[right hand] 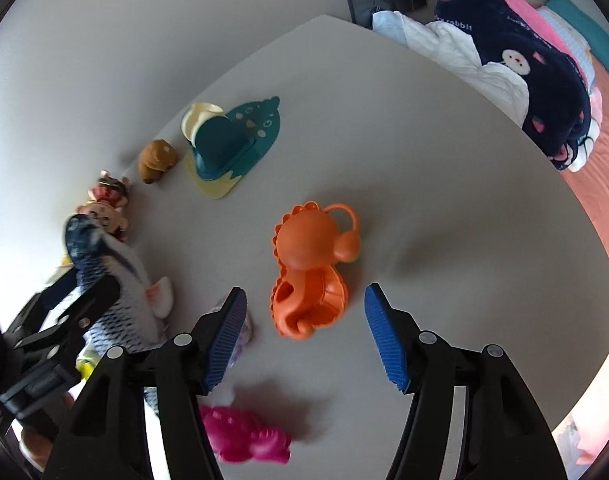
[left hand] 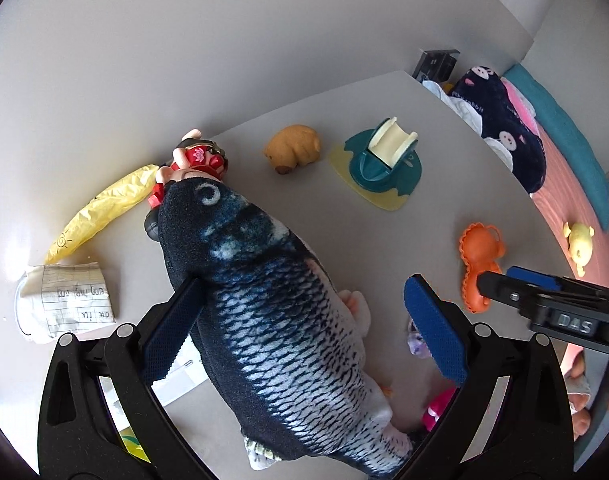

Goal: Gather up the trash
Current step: 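Grasp the blue fish plush with the left tool while the right tool grasps the orange cup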

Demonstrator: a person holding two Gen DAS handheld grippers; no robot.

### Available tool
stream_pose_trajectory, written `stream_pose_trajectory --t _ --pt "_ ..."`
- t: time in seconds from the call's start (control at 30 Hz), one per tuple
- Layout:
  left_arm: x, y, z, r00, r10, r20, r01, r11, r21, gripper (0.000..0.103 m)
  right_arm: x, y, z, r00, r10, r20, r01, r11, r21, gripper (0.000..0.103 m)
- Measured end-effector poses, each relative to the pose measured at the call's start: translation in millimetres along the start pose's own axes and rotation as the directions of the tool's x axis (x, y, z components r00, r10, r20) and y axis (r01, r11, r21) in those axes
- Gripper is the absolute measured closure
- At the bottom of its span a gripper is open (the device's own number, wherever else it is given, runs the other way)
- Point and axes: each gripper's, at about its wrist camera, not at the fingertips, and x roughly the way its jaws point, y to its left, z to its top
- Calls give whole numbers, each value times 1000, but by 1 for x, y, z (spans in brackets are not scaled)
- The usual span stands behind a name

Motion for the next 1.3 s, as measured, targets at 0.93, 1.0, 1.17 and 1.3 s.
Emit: stream_pose_trajectory --t 0.93,1.0,1.17,1.3 --pt "-53 26 2 994 -68 84 73 995 -68 63 -48 -4 -19 996 29 87 -28 999 -19 60" --pt "-66 18 4 991 -80 108 86 995 -48 63 -57 -12 -19 994 42 100 -41 999 -14 60" --pt "-99 -5 7 979 -100 175 100 995 10 63 -91 -27 -31 986 62 153 -64 998 7 60" --pt "-122 -24 11 967 -126 220 119 992 43 63 -119 -39 -44 979 60 194 -66 998 23 60"
